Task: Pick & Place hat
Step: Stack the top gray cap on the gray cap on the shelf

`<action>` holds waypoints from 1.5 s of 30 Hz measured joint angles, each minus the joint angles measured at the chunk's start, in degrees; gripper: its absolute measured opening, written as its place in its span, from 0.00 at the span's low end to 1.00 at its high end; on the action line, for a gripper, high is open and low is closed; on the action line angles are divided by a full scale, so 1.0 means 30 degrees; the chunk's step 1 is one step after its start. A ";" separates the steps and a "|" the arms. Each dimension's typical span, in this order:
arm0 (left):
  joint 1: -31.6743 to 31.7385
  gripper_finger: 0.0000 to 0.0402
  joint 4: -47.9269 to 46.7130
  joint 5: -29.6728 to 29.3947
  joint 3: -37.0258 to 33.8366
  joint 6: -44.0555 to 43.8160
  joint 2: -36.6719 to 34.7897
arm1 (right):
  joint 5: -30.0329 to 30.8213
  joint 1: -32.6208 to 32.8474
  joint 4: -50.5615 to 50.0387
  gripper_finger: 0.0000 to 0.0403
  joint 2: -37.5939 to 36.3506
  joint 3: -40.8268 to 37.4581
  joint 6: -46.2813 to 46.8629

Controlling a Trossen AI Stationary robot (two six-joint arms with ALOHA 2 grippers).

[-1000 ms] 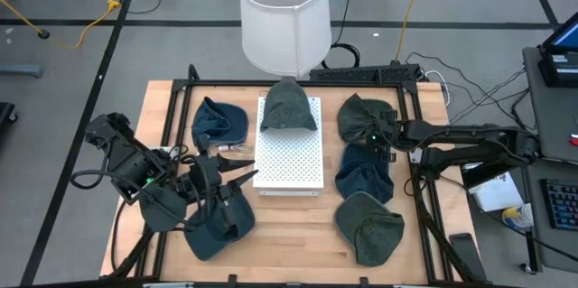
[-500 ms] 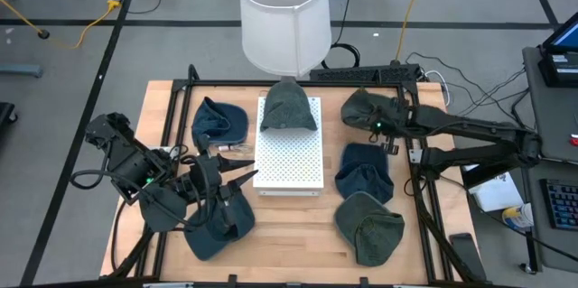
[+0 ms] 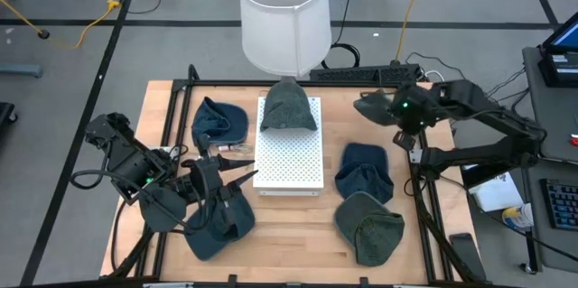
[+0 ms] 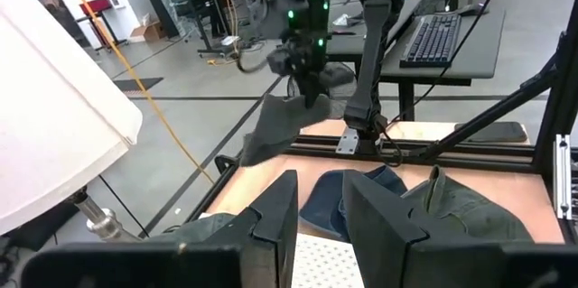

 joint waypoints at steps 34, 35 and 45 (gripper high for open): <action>-0.0007 0.24 0.0160 0.2743 0.0000 -0.3356 -0.0007 | -0.5495 1.3364 0.5971 0.01 0.4365 0.2735 1.9549; 0.0000 0.24 0.0165 0.2955 0.0000 -0.3440 -0.0007 | -0.5482 1.3858 0.5970 0.01 0.4742 0.3269 1.9849; -0.0029 0.24 0.0160 0.4334 0.0000 -0.4964 -0.0007 | -0.5091 1.6871 0.6335 0.01 0.9328 1.0084 2.0628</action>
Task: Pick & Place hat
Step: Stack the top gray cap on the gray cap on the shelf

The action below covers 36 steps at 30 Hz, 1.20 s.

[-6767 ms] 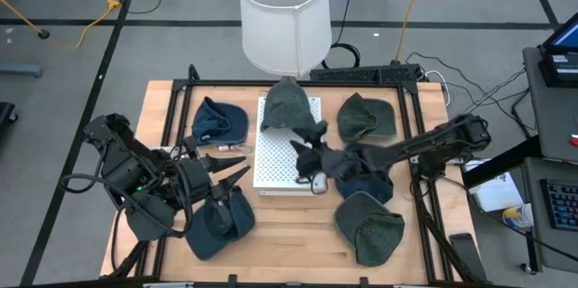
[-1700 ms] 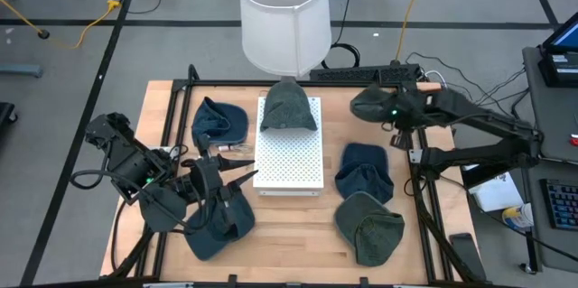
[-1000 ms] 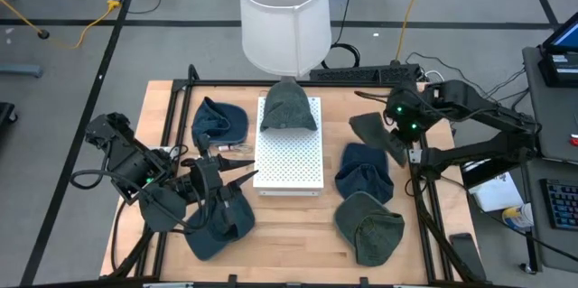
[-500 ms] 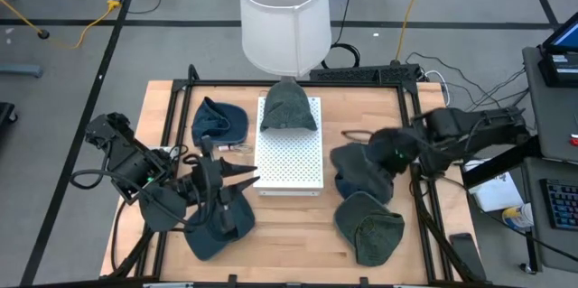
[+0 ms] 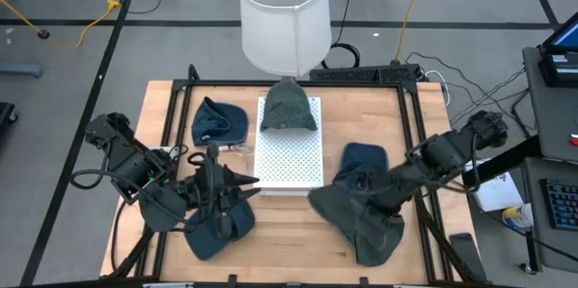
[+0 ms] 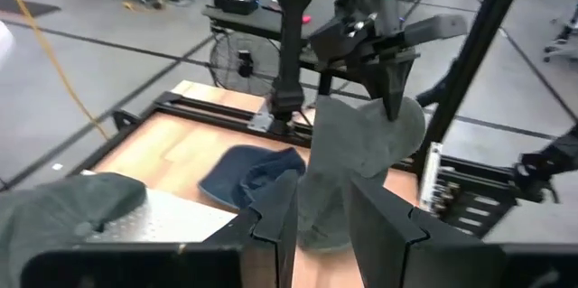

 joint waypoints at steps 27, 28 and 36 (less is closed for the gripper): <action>0.0280 0.41 -0.0007 0.7049 0.0007 -0.0931 0.0000 | -0.0092 0.0228 0.6506 0.01 0.3092 0.4636 -0.6157; 0.0374 0.43 -0.0007 0.7460 0.0007 -0.1083 0.0000 | -0.0071 0.0200 0.6490 0.01 0.3058 0.4636 -0.6360; 0.0780 0.52 0.0113 1.0122 0.0007 -0.1782 0.0000 | 0.0498 -0.0111 0.6555 0.01 0.2671 0.4629 -0.7649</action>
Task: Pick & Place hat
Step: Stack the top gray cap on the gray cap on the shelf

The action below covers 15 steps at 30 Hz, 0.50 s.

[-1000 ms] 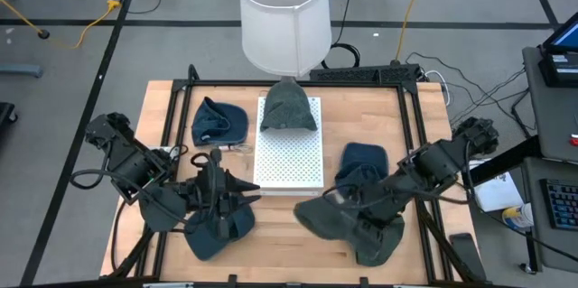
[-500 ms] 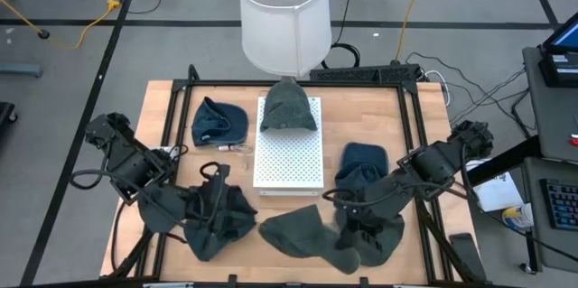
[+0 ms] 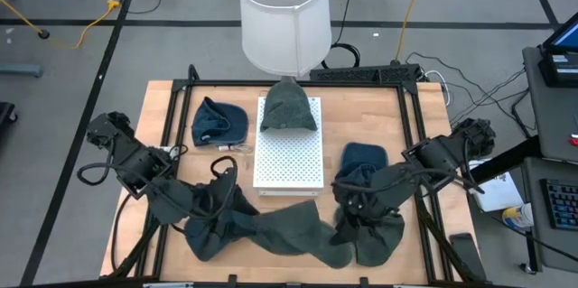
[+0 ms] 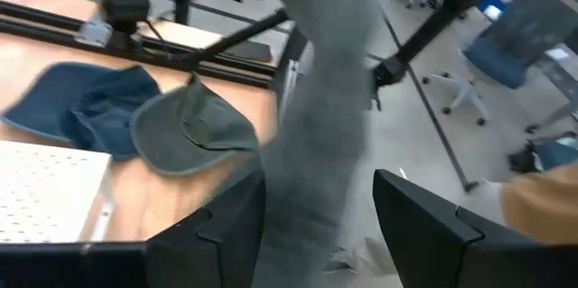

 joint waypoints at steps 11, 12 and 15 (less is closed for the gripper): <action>0.0247 0.41 0.0973 0.0013 0.0000 0.0069 0.0000 | -0.0038 -0.0199 0.0155 0.01 -0.0147 0.0000 -0.0670; 0.0226 0.38 0.1245 0.0095 0.0000 0.0134 0.0000 | -0.0035 -0.0250 0.0155 0.01 -0.0147 0.0000 -0.0670; 0.0343 0.30 0.1868 0.0646 0.0000 0.0411 0.0000 | -0.0010 -0.0329 0.0147 0.01 -0.0147 0.0000 -0.0509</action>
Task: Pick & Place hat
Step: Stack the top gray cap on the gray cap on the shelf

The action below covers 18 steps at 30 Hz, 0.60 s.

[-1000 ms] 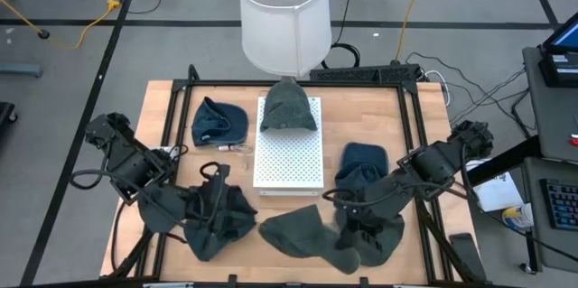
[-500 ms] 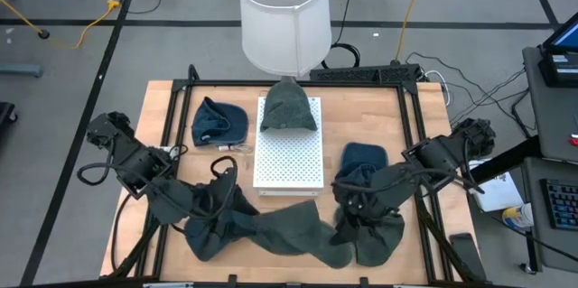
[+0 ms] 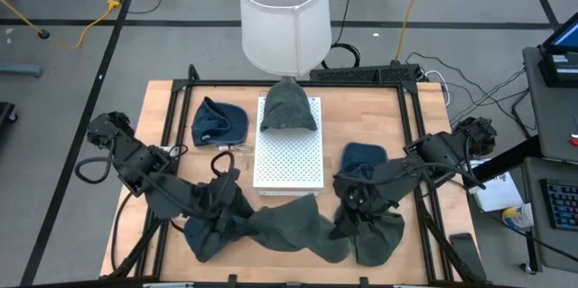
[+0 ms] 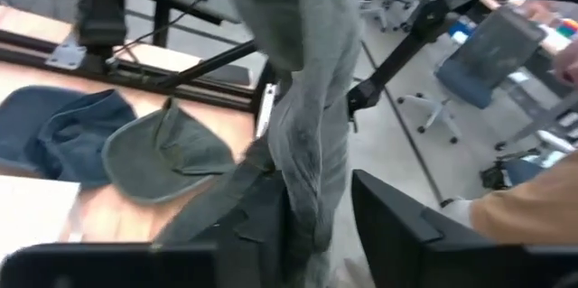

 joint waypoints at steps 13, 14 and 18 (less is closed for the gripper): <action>0.0276 0.06 0.0444 0.1942 0.0000 -0.0277 0.0000 | 0.0386 -0.0483 -0.0926 0.07 -0.0182 -0.0007 -0.1455; 0.0276 0.06 0.0510 0.1921 0.0000 -0.0274 -0.0004 | 0.0566 -0.0520 -0.1558 0.08 -0.0290 -0.0007 -0.1575; 0.0116 0.06 0.0532 0.1646 0.0000 0.0017 -0.0419 | 0.1723 -0.1008 -0.4161 0.13 -0.0889 -0.0007 -0.1735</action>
